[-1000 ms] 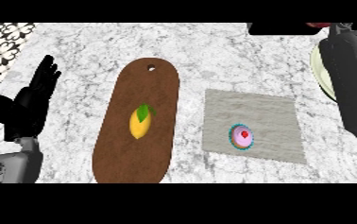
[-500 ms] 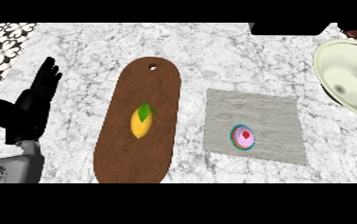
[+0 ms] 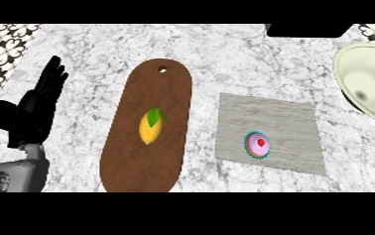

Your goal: Pick the pear from the placemat and place it in the bowl

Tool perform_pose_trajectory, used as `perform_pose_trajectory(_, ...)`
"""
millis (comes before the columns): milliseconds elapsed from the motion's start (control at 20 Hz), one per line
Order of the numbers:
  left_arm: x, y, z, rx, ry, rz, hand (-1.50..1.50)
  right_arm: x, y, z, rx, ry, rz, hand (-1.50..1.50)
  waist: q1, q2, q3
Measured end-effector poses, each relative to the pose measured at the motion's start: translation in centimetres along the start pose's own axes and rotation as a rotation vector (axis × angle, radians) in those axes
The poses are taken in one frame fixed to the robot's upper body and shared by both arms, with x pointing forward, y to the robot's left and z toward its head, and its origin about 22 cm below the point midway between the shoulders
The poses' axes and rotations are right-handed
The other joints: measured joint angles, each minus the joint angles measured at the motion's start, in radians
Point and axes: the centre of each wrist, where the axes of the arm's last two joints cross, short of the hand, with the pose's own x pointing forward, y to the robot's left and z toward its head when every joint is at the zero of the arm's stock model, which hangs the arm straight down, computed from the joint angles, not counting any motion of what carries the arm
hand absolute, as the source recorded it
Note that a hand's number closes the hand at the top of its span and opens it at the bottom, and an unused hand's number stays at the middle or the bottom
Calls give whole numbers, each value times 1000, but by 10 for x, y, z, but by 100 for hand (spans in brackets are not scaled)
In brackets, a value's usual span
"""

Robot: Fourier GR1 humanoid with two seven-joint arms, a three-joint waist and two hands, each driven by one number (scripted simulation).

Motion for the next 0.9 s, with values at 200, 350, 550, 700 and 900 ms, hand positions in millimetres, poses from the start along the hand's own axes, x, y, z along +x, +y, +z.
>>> perform_pose_trajectory(200, 0, 2, 0, -4, -1, 3, 0, -34, 6, -10, 129, 148, 117, -150, 5, 3, 0)
perform_pose_trajectory(350, 1, 1, -4, 0, -4, 0, 0, -61, 8, -14, 201, 204, 104, -150, 5, 5, 1)
perform_pose_trajectory(550, -1, 2, -3, -2, -5, 1, 0, -79, 11, -15, 279, 179, 49, -150, 2, 3, 1)
perform_pose_trajectory(700, -9, 6, 2, 2, 0, 3, 0, -92, 12, -14, 262, 160, -86, -150, -2, 0, 2)
perform_pose_trajectory(900, -10, 7, 3, 14, 17, 5, 0, -91, -1, -21, 147, 151, -366, -150, -20, -5, 3)
